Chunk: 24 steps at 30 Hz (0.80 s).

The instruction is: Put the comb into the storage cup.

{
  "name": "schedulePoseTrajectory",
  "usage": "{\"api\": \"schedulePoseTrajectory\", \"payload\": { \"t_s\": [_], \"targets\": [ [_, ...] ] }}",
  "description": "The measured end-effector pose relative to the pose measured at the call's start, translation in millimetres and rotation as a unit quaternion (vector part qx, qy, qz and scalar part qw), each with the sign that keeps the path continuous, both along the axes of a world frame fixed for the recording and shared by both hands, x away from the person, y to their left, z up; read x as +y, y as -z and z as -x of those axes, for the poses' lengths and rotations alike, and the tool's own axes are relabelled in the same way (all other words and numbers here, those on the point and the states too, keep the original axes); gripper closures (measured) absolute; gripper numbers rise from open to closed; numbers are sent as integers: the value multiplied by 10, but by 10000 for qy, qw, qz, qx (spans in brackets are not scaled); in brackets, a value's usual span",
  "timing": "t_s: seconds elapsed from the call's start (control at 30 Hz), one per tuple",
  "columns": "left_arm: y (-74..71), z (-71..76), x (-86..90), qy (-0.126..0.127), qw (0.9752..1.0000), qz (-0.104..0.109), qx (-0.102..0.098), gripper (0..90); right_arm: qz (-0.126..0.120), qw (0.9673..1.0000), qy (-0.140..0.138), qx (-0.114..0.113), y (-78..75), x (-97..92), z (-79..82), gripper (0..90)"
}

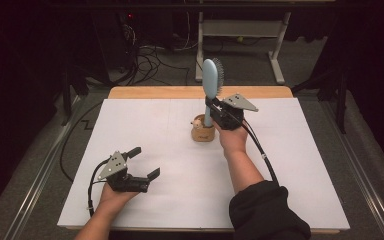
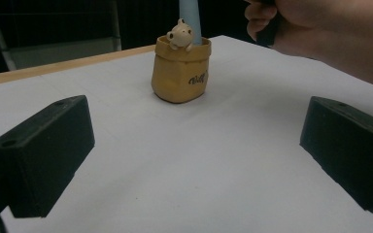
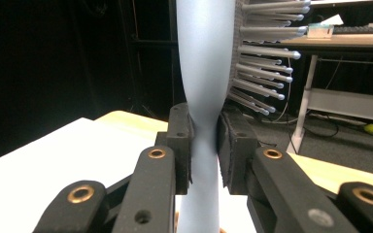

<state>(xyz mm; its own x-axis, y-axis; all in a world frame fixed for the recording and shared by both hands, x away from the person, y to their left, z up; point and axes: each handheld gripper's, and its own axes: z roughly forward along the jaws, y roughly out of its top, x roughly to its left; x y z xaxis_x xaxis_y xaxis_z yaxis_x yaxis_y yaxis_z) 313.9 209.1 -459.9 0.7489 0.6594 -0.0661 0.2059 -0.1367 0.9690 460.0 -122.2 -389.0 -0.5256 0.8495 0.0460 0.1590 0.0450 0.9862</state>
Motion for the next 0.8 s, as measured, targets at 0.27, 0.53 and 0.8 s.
{"api": "schedulePoseTrajectory", "payload": {
  "t_s": [0.27, 0.53, 0.8],
  "targets": [
    [1, 1, 3, 3, 10000, 17, 4, 0, -16, 10000, 27, 92, 127, -16, -8, 782],
    [1, 2, 3, 4, 10000, 15, 5, 0, -27, 9999, 21, 151, 225, 2, -6, 782],
    [-2, 6, -2, 6, 10000, 29, -6, 0, -27, 9997, 18, 230, 317, 0, 6, 782]
  ]
}}
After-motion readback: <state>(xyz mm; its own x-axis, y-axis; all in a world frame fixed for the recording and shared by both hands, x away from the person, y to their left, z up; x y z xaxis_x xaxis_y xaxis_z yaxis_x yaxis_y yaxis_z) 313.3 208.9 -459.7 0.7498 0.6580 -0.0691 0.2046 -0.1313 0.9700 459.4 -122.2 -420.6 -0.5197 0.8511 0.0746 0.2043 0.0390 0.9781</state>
